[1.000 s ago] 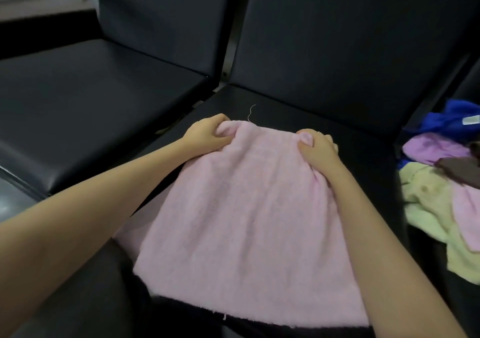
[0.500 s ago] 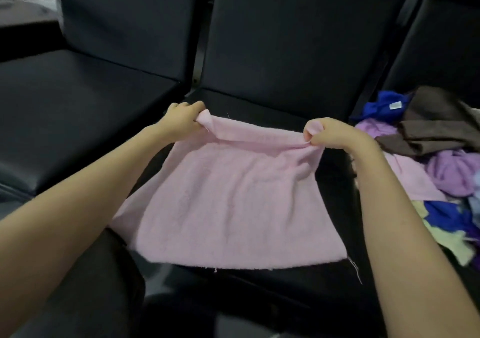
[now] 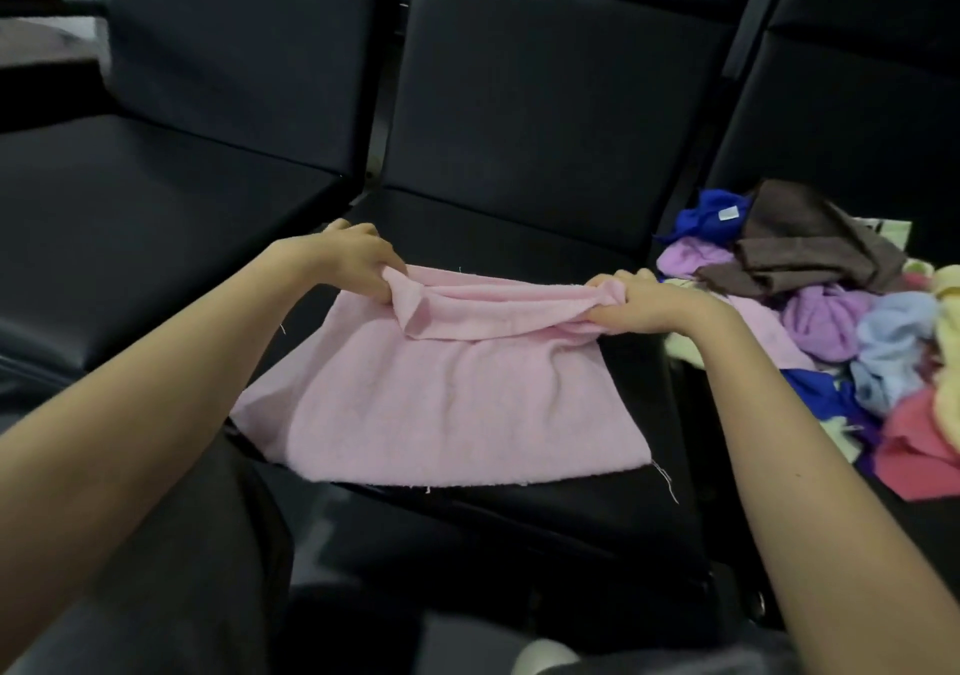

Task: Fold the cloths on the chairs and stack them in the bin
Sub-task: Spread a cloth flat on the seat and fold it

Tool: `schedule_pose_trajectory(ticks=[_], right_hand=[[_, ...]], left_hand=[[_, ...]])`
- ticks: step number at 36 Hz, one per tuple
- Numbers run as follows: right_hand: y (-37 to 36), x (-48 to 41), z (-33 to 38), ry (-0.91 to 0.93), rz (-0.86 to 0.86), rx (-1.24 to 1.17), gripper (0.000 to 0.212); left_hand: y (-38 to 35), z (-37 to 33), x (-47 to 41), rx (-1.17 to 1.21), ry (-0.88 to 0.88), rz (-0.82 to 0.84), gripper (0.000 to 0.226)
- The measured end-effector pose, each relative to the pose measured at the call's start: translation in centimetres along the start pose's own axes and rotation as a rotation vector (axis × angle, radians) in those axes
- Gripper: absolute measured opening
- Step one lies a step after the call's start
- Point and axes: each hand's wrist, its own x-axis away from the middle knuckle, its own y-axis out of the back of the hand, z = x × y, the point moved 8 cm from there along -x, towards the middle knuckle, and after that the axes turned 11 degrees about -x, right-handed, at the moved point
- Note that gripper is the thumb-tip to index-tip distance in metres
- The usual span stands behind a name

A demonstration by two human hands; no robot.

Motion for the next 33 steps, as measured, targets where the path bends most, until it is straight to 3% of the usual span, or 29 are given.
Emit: schedule_pose_trajectory(ticks=[3,6,8,10,13,16,19,22,24,27,30,33], right_hand=[[1.2,0.3,0.3,-0.006,-0.104,0.01,0.045],[2.0,0.5,-0.1,-0.048,-0.174,0.014,0.054],[2.1,0.9,0.0,-0.062,-0.192,0.013,0.054],[1.6,1.3,0.0,-0.084,-0.153,0.035,0.047],[-0.3,1.8,0.2,-0.103,-0.041,0.068,0.032],[-2.0,1.4,-0.4,-0.125,0.053,-0.043,0.048],[-3.2,1.2,-0.1,-0.107,0.143,-0.108,0.04],[-2.9,1.1,0.2,-0.088,0.148,-0.122,0.035],[-2.6,0.9,0.3,-0.069,0.14,-0.148,0.032],[-2.3,1.2,1.4,0.0,0.152,-0.204,0.023],[-2.0,1.4,2.0,0.013,0.132,-0.204,0.047],[-2.0,1.6,2.6,0.028,0.115,-0.231,0.034]], left_hand=[[0.4,1.4,0.1,-0.143,0.17,-0.088,0.055],[-0.6,2.1,0.1,-0.17,0.323,0.018,0.065],[-1.6,2.2,0.2,-0.12,0.361,0.088,0.061],[-1.8,2.4,0.2,-0.073,0.373,0.043,0.05],[-0.8,1.1,-0.5,-0.042,0.16,-0.168,0.061],[-0.4,-2.7,0.0,0.025,-0.173,-0.131,0.072],[-0.7,-4.5,0.0,0.012,-0.217,-0.065,0.049],[0.2,-4.7,-0.2,-0.002,-0.215,-0.165,0.021],[1.4,-4.1,0.0,0.039,-0.216,-0.261,0.027],[3.3,-2.2,0.7,0.156,-0.14,-0.379,0.057],[3.6,0.4,0.7,0.354,0.012,-0.358,0.03],[2.3,1.7,-0.1,0.472,0.126,-0.316,0.017]])
